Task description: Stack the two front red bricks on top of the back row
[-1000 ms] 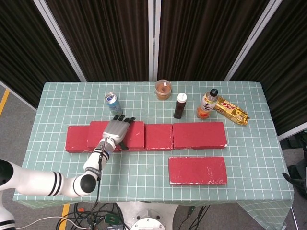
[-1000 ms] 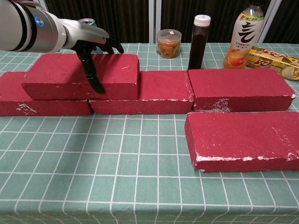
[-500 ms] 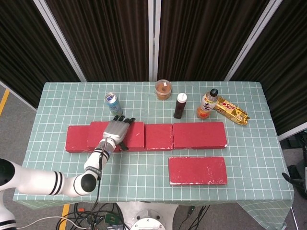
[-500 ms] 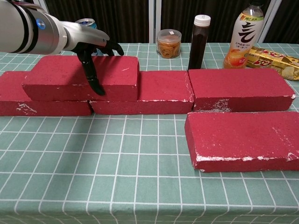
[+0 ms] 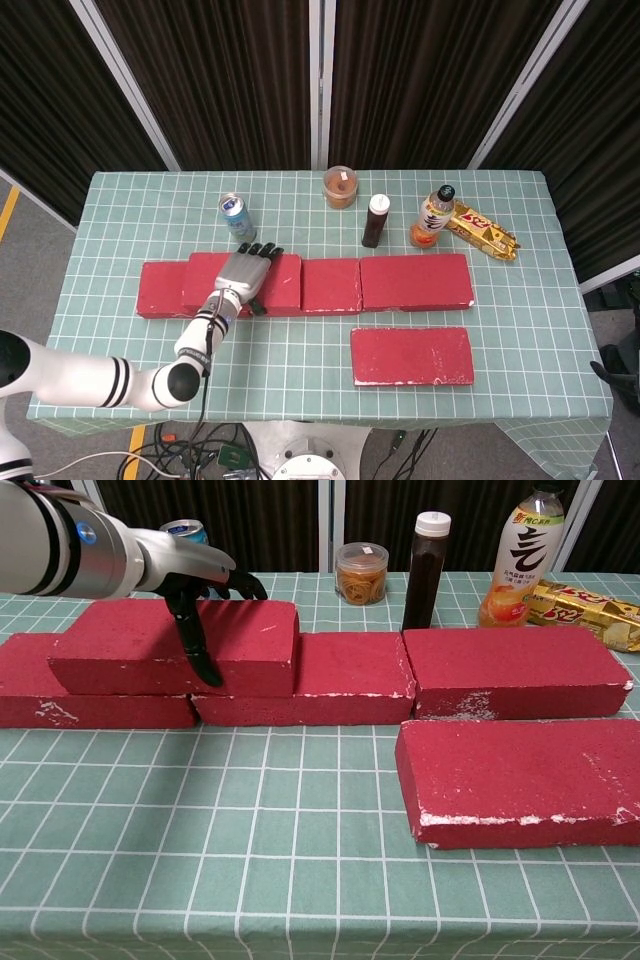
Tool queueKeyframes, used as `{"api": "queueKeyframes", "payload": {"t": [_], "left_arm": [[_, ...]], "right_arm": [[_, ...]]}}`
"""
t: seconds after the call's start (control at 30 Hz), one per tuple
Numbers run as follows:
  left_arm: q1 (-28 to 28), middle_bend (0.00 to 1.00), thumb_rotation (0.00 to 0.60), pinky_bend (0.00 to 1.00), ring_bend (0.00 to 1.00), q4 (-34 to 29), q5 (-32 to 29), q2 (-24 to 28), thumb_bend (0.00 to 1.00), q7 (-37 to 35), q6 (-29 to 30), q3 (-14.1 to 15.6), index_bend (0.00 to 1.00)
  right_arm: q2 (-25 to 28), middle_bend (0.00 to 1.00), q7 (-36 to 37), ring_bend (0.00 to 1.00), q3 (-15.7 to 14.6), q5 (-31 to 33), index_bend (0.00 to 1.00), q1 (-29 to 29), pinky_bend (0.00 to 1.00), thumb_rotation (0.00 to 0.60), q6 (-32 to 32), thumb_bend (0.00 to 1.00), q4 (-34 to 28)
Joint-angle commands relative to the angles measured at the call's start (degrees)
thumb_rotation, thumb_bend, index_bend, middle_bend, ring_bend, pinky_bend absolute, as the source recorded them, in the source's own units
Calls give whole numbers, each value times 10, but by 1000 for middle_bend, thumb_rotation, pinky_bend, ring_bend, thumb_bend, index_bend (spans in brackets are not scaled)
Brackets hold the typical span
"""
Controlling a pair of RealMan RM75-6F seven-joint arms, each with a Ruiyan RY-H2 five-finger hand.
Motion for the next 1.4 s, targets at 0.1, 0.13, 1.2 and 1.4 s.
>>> {"api": "queueKeyframes", "payload": {"t": [0.1, 0.13, 1.2, 1.4], "left_arm": [[1, 0, 600, 0, 0, -3, 2, 1, 32, -6, 3, 0, 29], [1, 0, 600, 0, 0, -4, 2, 2, 32, -6, 3, 0, 29], [405, 0, 600, 0, 0, -84, 565, 247, 0, -321, 298, 180, 36], [469, 0, 600, 0, 0, -42, 629, 239, 0, -395, 319, 188, 36]], "right_arm": [[0, 0, 0, 0, 0, 1, 0, 0, 0, 600, -1, 0, 0], [0, 0, 0, 0, 0, 0, 0, 0, 0, 600, 0, 0, 0], [130, 0, -89, 0, -64, -201, 0, 92, 0, 600, -125, 0, -213], [102, 0, -168, 0, -70, -158, 0, 135, 0, 600, -231, 0, -256]]}}
